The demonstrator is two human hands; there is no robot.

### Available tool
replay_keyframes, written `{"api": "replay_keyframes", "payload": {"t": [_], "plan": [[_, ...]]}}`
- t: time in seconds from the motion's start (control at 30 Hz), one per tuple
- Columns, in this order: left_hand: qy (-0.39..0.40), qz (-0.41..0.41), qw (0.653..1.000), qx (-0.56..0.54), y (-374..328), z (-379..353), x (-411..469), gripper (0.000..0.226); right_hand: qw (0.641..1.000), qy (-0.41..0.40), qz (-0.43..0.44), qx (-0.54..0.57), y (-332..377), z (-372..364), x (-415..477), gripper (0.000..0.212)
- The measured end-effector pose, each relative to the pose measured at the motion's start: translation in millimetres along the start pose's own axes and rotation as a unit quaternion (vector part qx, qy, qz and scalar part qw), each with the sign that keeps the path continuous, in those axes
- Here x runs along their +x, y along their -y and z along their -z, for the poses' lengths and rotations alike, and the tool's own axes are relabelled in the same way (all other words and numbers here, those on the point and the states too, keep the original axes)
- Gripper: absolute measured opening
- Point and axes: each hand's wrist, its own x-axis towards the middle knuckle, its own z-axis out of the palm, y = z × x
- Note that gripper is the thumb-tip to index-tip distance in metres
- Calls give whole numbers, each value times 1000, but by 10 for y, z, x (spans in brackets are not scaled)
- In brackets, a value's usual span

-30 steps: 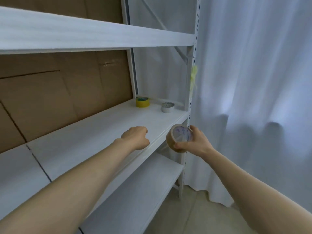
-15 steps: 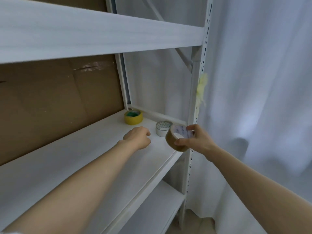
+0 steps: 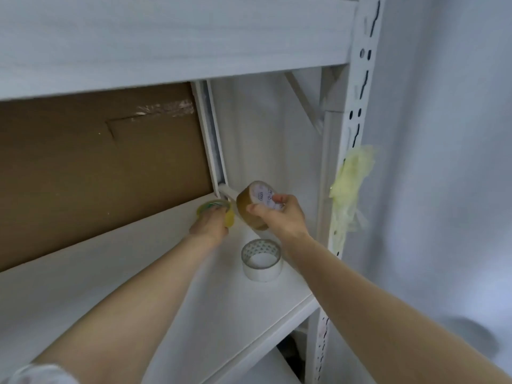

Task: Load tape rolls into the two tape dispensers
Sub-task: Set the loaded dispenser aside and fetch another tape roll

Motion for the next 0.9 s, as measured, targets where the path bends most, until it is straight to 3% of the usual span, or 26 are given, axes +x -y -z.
{"api": "replay_keyframes", "payload": {"t": [0.27,0.47,0.67,0.77,0.9], "plan": [[61,43,997,10,-117,-190,271,64,999,16,-1,-36,-218,7,518,75],[47,70,996,11,-34,-216,184,47,998,33,13,-49,-309,-133,633,80],[-104,143,983,-53,293,-93,-145,37,984,56,53,-161,-356,-366,749,80],[-166,146,975,-27,457,91,-366,28,940,140,82,-301,-396,-509,794,73],[-168,142,975,2,626,194,-665,29,857,261,121,-427,-507,-666,850,53]]}}
